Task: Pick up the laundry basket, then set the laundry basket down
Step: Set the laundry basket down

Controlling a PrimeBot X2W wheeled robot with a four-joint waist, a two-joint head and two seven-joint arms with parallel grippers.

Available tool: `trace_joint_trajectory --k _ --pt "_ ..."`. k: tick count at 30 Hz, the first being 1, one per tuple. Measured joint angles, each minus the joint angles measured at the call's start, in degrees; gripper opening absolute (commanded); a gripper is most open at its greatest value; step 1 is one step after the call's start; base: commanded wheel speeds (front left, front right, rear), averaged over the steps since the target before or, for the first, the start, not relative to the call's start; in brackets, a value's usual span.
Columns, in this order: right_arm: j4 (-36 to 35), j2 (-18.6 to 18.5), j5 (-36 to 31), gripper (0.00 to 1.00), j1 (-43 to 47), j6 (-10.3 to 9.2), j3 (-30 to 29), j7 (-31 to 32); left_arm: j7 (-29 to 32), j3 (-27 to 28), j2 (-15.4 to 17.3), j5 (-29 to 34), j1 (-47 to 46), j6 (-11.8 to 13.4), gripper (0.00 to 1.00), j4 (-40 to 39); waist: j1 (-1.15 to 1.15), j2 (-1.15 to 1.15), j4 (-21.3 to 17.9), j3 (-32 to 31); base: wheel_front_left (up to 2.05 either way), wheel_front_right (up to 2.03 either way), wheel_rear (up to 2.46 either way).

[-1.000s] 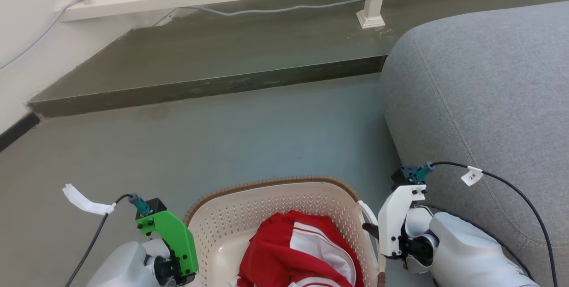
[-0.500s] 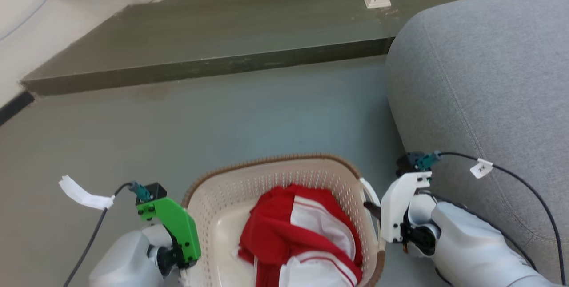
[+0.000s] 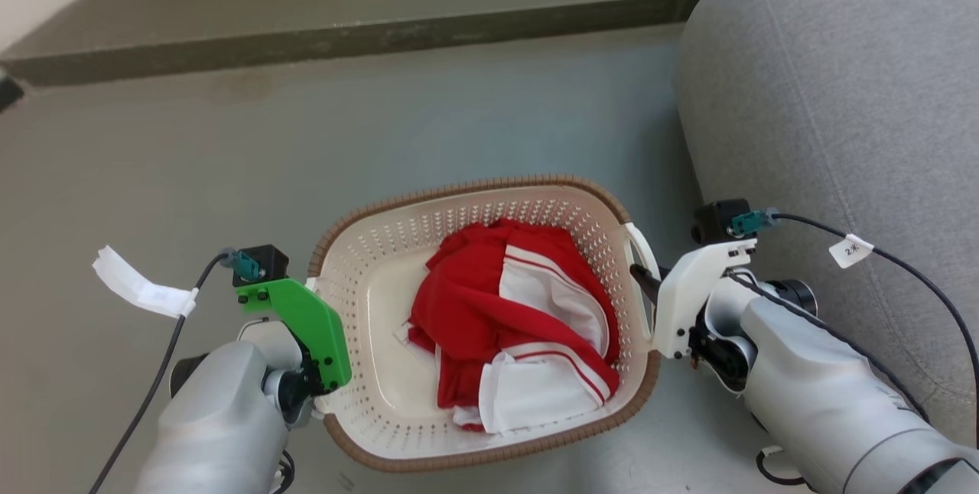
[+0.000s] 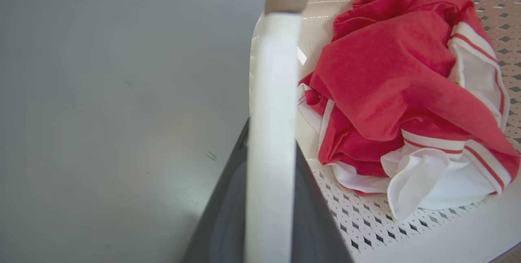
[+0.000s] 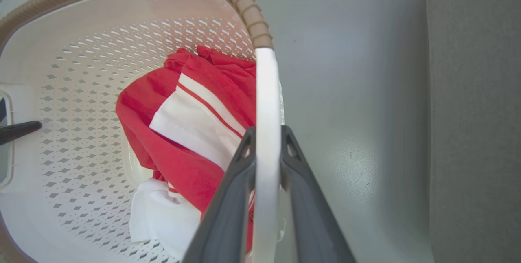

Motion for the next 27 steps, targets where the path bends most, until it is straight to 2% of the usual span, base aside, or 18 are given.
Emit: trace_joint_trajectory --k 7,14,27 --pt "1.3 0.6 -1.2 0.00 -1.4 -0.01 1.2 -2.1 -3.1 -1.1 0.0 2.1 -1.5 1.0 0.00 -0.1 0.00 0.00 0.2 4.2 0.00 0.00 0.00" --pt "2.7 1.2 -2.3 0.00 -3.7 -1.09 1.3 -3.9 -5.8 -3.1 0.1 4.7 -4.0 1.3 0.00 -0.1 0.01 0.00 0.2 8.5 0.00 0.00 0.00" --pt "4.1 1.6 -2.7 0.00 -7.2 -1.08 1.4 -6.5 -10.3 -3.7 0.2 6.2 -7.1 2.5 0.00 0.2 0.01 0.00 -0.1 17.0 0.00 0.00 0.00"
